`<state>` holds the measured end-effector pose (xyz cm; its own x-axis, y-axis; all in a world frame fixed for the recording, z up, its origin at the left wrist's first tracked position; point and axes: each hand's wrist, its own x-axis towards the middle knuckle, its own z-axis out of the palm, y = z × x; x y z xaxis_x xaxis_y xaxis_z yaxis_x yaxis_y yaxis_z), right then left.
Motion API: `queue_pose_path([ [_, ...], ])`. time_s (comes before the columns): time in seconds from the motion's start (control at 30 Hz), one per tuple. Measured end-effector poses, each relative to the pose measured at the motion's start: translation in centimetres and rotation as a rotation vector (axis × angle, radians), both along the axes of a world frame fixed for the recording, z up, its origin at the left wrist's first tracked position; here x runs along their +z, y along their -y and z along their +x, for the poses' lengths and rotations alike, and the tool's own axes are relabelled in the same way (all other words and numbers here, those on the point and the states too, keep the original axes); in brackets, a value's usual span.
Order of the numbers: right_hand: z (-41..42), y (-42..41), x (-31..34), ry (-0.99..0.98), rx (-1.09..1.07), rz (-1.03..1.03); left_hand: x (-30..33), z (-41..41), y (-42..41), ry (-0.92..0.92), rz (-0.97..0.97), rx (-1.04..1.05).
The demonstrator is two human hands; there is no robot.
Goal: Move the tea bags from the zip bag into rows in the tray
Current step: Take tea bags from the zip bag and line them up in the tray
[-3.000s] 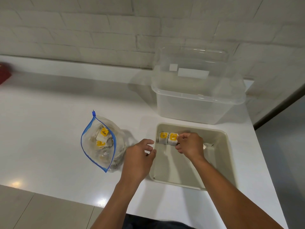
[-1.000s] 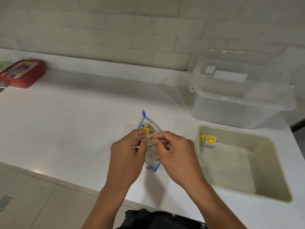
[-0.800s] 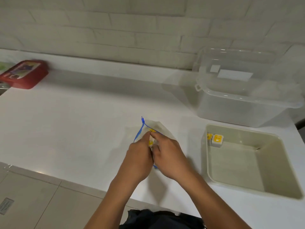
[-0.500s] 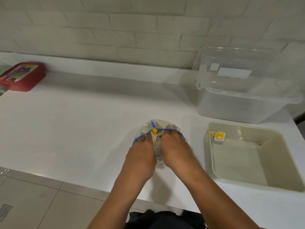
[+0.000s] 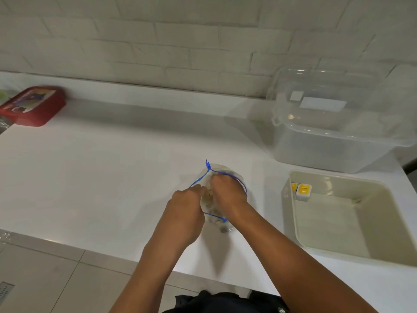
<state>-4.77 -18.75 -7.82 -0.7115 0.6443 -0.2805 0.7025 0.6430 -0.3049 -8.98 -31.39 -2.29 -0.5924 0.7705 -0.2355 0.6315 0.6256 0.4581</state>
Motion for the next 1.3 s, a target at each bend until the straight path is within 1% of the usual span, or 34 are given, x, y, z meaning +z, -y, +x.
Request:
queue_pose_path([
  [0.07, 0.0, 0.1, 0.1, -0.04, -0.046, -0.071, 0.0, 0.0, -0.1, -0.002, -0.004, -0.012],
  [0.13, 0.0, -0.1, -0.2, -0.085, -0.098, -0.089, 0.0, -0.1, -0.1, -0.004, -0.002, -0.028],
  [0.23, 0.3, -0.1, 0.0, -0.101, -0.05, -0.051, -0.1, -0.4, -0.1, 0.014, 0.003, -0.02],
  [0.3, 0.7, 0.4, 0.7, -0.07, -0.04, 0.007, -0.1, -0.6, 0.0, 0.003, 0.024, -0.016],
  [0.37, 1.2, 1.1, 2.2, -0.006, 0.022, 0.072, 0.0, -0.7, 0.0, -0.004, 0.047, -0.019],
  [0.43, 2.0, 1.6, 3.3, 0.004, 0.081, 0.066, 0.2, -0.7, 0.0, -0.006, 0.05, -0.028],
  [0.5, 3.2, 1.7, 4.6, -0.066, 0.062, 0.048, 0.4, -0.8, 0.0, -0.001, 0.057, -0.03],
  [0.57, 4.4, 1.1, 5.0, -0.14, 0.031, -0.042, 0.6, -0.7, 0.0, 0.03, 0.095, -0.027],
  [0.7, 6.1, -0.2, 5.6, -0.248, 0.059, -0.225, 0.6, -0.7, 0.0, 0.227, 0.226, -0.014],
  [0.83, 6.8, -0.5, 6.3, -0.42, -0.015, -0.388, -0.2, -1.1, -0.4, 0.384, 0.315, -0.002],
  [0.97, 6.6, -0.4, 6.2, -0.499, -0.112, -0.396, -0.4, -1.3, -0.3, 0.412, 0.362, 0.063],
  [1.03, 6.7, -0.3, 6.4, -0.53, -0.175, -0.35, -0.6, -1.5, -0.1, 0.394, 0.364, 0.095],
  [1.1, 6.8, -0.1, 6.4, -0.548, -0.226, -0.354, -0.7, -2.0, 0.2, 0.352, 0.358, 0.136],
  [1.13, 6.8, 0.2, 6.3, -0.531, -0.231, -0.349, -0.8, -2.3, 0.5, 0.331, 0.358, 0.158],
  [1.17, 6.7, 0.6, 6.1, -0.472, -0.195, -0.295, -0.9, -2.5, 0.7, 0.315, 0.357, 0.175],
  [1.23, 6.4, 1.6, 5.4, -0.244, -0.044, -0.102, -1.1, -2.7, 1.1, 0.301, 0.349, 0.184],
  [1.27, 6.1, 2.2, 4.9, -0.149, 0.029, -0.042, -1.2, -2.6, 1.2, 0.296, 0.344, 0.179],
  [1.3, 5.8, 2.9, 4.4, -0.082, 0.076, -0.039, -1.3, -2.5, 1.3, 0.29, 0.342, 0.173],
])
